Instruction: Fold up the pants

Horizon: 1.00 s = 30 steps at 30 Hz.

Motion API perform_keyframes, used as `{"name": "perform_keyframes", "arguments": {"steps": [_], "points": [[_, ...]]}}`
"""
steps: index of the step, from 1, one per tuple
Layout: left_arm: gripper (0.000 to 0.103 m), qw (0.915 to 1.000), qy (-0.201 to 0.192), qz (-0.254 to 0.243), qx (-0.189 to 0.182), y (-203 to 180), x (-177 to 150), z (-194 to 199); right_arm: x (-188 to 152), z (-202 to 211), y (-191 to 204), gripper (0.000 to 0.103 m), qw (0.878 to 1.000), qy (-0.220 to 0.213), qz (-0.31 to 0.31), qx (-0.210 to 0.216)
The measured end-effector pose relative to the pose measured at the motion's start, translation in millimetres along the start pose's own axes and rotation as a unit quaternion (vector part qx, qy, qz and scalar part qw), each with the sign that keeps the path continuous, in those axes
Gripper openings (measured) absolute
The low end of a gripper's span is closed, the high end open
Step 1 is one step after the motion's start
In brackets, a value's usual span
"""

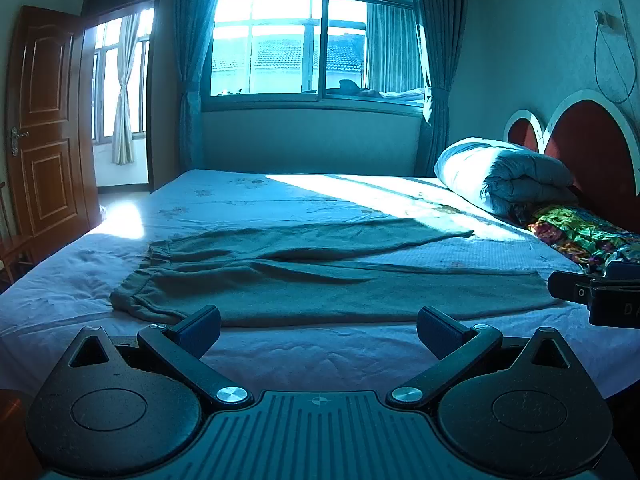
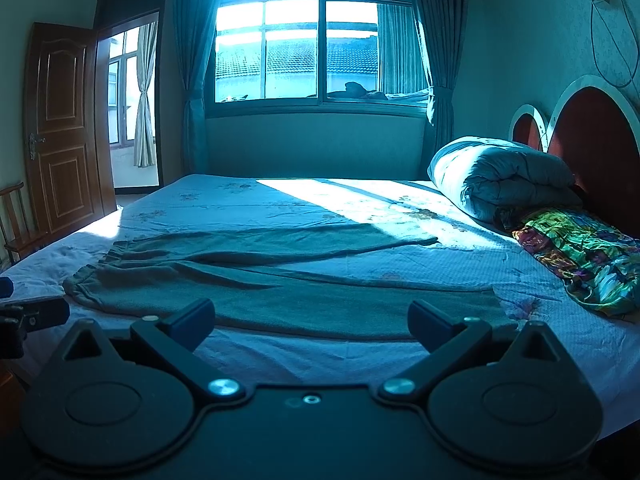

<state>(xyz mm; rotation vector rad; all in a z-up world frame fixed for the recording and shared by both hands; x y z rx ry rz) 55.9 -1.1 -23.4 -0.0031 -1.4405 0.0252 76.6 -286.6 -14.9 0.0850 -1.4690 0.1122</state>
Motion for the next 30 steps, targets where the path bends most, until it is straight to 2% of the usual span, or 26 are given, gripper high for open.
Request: {"name": "perform_keyframes", "arguments": {"steps": [30], "points": [[0.103,1.0000,0.001,0.001,-0.001,0.7,-1.3,-2.6,-1.5,0.2,0.7,0.097,1.000,0.002,0.000,0.003]]}}
Point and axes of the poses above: each gripper's, at about its wrist camera, not at the fingertips, and z roughly against the way its jaws point, y to its left, x to its top, the point moved 6 cm from there along -z, roughly the way its jaws point, and after that the axes turned 15 degrees about -y, right-handed, at the moved point
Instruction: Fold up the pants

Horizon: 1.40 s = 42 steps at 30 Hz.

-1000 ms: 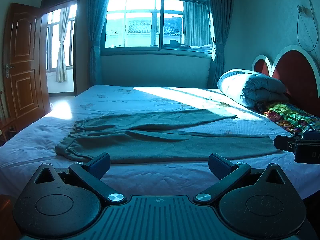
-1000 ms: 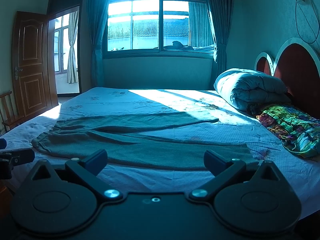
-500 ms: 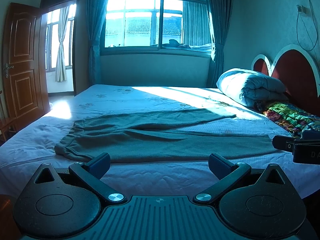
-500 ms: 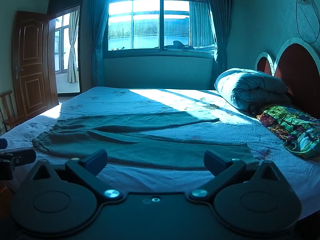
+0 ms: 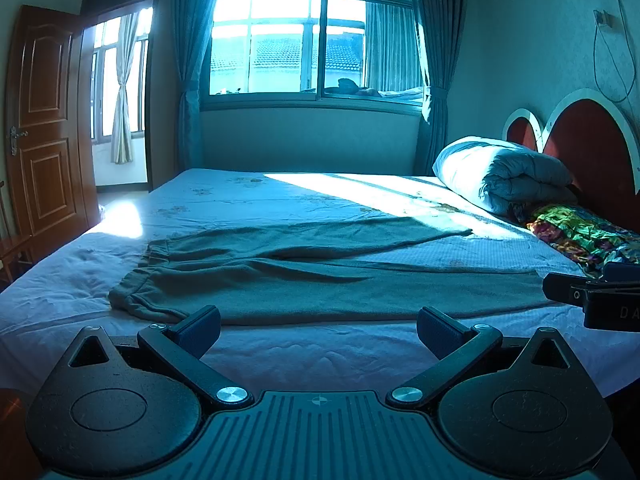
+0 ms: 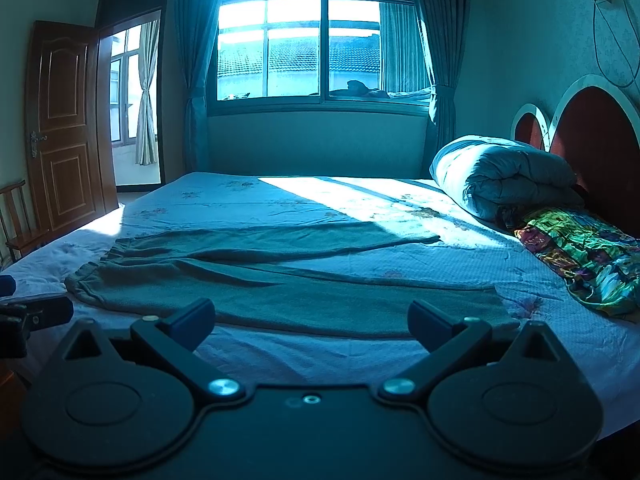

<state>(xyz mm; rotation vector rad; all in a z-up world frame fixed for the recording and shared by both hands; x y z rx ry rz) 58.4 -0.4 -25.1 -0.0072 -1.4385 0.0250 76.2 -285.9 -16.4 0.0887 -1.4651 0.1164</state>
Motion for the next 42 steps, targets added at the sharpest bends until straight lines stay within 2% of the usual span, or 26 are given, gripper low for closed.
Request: {"name": "perform_keyframes", "arguments": {"steps": [22,26,38,39,42], "points": [[0.103,0.9999,0.014,-0.005,0.005,4,-5,-9,0,-4,-1,0.097,1.000,0.002,0.001,0.013],[0.103,0.9992,0.024,-0.028,0.016,12,-11,-27,7,-18,-3,0.097,1.000,-0.007,0.004,0.026],[0.103,0.9977,0.049,-0.035,0.031,33,-16,-93,23,-86,0,0.097,0.999,-0.006,-0.011,0.042],[0.103,0.9977,0.051,-0.031,0.031,39,-15,-102,23,-93,-1,0.097,0.999,-0.003,-0.013,0.045],[0.103,0.9965,0.071,0.026,0.035,81,-12,-141,28,-130,-3,0.097,0.998,0.010,-0.021,0.059]]}}
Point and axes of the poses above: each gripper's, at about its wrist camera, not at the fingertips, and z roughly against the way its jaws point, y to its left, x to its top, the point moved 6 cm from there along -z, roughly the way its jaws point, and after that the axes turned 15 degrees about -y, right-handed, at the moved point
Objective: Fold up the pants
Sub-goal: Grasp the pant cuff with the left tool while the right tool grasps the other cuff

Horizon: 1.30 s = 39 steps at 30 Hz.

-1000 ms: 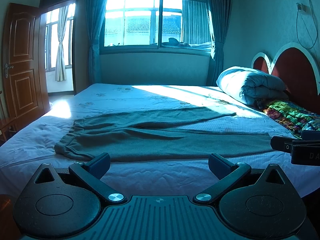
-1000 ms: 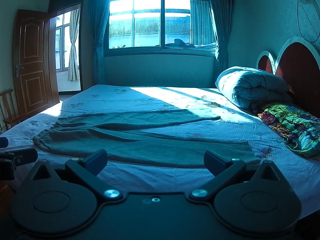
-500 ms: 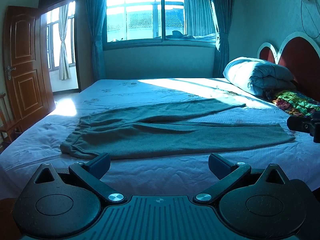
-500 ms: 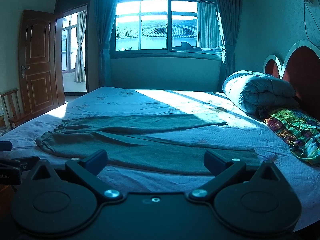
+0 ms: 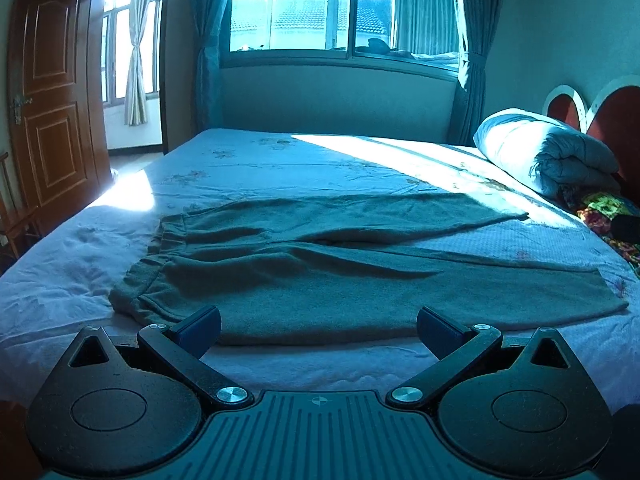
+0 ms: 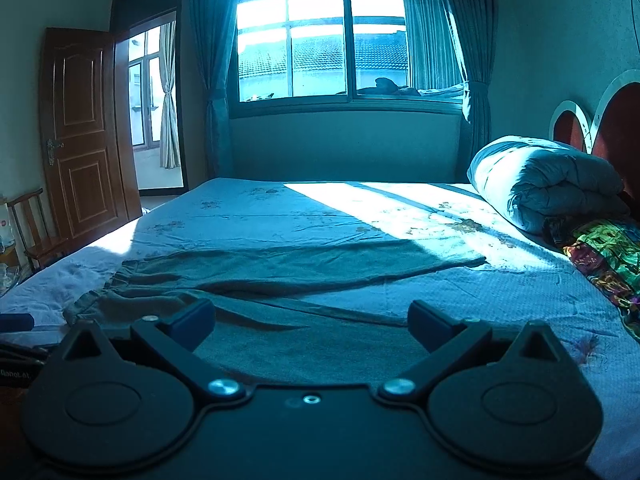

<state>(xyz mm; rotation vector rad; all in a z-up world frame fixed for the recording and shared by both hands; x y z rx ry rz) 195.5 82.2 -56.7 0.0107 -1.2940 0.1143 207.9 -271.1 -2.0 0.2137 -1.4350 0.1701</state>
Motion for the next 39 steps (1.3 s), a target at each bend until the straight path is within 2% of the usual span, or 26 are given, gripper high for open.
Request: {"name": "perform_keyframes", "arguments": {"steps": [2,4,8,11,14,16,17,19,22,28,30,33,35,39], "points": [[0.103,0.9992,0.009,0.036,0.011,38,8,-32,6,-25,-3,0.097,1.000,0.003,-0.005,0.005],[0.103,0.9982,0.011,0.048,0.032,77,15,-63,12,-58,-1,0.097,1.000,0.002,0.002,0.007],[0.103,0.9971,0.025,-0.005,0.072,128,27,-125,17,-127,8,0.097,1.000,0.006,0.012,0.017],[0.103,0.9967,0.036,-0.019,0.070,163,30,-183,13,-184,15,0.097,0.999,0.022,-0.002,0.032],[0.103,0.9966,0.054,0.018,0.060,198,25,-247,4,-238,20,0.094,0.998,0.051,0.005,0.025],[0.091,0.9953,0.061,0.037,0.065,218,19,-283,-3,-261,22,0.092,0.998,0.058,0.002,0.028],[0.080,0.9943,0.068,0.052,0.064,228,14,-303,-7,-271,22,0.091,0.998,0.061,0.004,0.029],[0.078,0.9912,0.074,0.092,0.060,243,5,-339,-16,-293,25,0.089,0.997,0.069,0.012,0.029],[0.078,0.9886,0.092,0.108,0.051,252,-7,-386,-30,-328,23,0.080,0.995,0.087,0.016,0.034],[0.078,0.9880,0.132,0.064,0.048,257,-20,-446,-50,-408,8,0.066,0.991,0.118,0.027,0.058],[0.077,0.9877,0.142,0.057,0.033,255,-26,-458,-60,-432,8,0.058,0.988,0.131,0.038,0.076],[0.056,0.9868,0.156,0.043,0.013,249,-30,-469,-76,-462,10,0.050,0.980,0.152,0.068,0.106],[0.045,0.9864,0.156,0.052,-0.002,249,-28,-468,-84,-483,8,0.042,0.976,0.165,0.083,0.118],[0.044,0.9857,0.159,0.052,-0.014,249,-28,-469,-95,-509,-1,0.042,0.970,0.183,0.095,0.130]]}}
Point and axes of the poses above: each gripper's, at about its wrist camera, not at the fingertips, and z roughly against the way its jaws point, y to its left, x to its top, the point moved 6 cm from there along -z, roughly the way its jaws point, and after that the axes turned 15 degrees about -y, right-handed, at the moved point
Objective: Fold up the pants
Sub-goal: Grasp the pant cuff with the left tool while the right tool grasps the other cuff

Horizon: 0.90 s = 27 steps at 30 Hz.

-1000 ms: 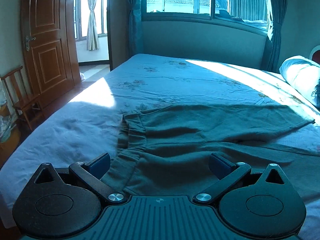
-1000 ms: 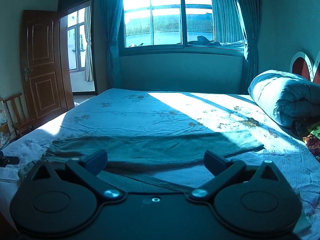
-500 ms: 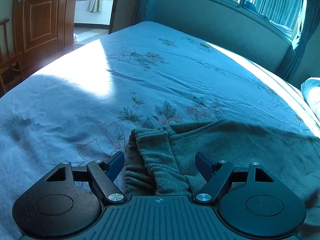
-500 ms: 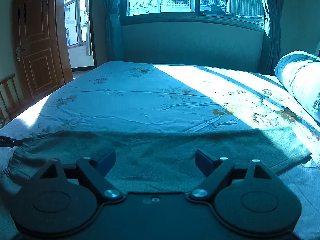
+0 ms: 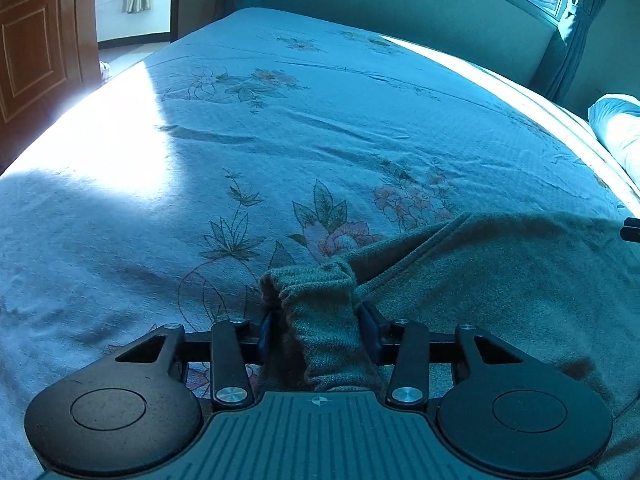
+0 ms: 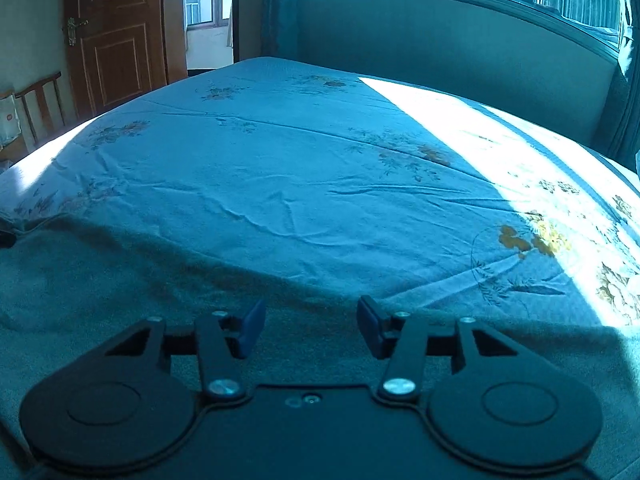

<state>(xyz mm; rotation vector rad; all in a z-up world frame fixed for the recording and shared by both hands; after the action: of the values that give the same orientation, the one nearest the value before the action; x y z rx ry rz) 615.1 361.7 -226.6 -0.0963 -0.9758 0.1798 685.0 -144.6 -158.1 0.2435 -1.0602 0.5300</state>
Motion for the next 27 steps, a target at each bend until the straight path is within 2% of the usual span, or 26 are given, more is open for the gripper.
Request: {"name": "perform_keyframes", "arguments": {"steps": [4,7,9,10,11,12,14,16,20,24,27], "points": [[0.050,0.9999,0.002,0.001,-0.013,3,-1,-3,-6,-15,-13,0.045,0.999,0.033,0.028,0.014],[0.051,0.9999,-0.002,-0.005,-0.011,4,-5,-7,-9,-28,-21,0.059,0.998,0.043,0.041,0.019],[0.051,0.9999,-0.009,-0.012,-0.008,1,-6,-7,-12,-35,-23,0.060,0.997,0.058,0.034,0.032],[0.050,0.9998,-0.009,-0.014,-0.009,1,-5,-6,-12,-37,-23,0.057,0.997,0.064,0.031,0.038],[0.049,0.9998,-0.009,-0.012,-0.011,2,-5,-5,-11,-38,-22,0.045,0.996,0.070,0.027,0.050],[0.049,0.9998,-0.008,-0.008,-0.014,3,-5,-5,-10,-38,-21,0.039,0.995,0.072,0.025,0.059],[0.047,0.9998,-0.008,-0.007,-0.017,3,-4,-4,-8,-36,-15,0.010,0.994,0.076,0.033,0.069],[0.042,0.9997,-0.011,-0.010,-0.021,2,-3,-2,-5,-33,-14,0.000,0.995,0.072,0.029,0.069],[0.028,0.9991,-0.029,-0.012,-0.030,-3,2,9,6,-6,-13,0.000,0.997,0.041,0.023,0.066],[0.026,0.9963,-0.066,-0.014,-0.053,-8,19,37,24,40,-8,0.000,0.997,0.016,0.020,0.074],[0.024,0.9906,-0.109,-0.019,-0.081,-14,33,70,31,83,2,0.000,0.997,-0.001,0.028,0.077]]}}
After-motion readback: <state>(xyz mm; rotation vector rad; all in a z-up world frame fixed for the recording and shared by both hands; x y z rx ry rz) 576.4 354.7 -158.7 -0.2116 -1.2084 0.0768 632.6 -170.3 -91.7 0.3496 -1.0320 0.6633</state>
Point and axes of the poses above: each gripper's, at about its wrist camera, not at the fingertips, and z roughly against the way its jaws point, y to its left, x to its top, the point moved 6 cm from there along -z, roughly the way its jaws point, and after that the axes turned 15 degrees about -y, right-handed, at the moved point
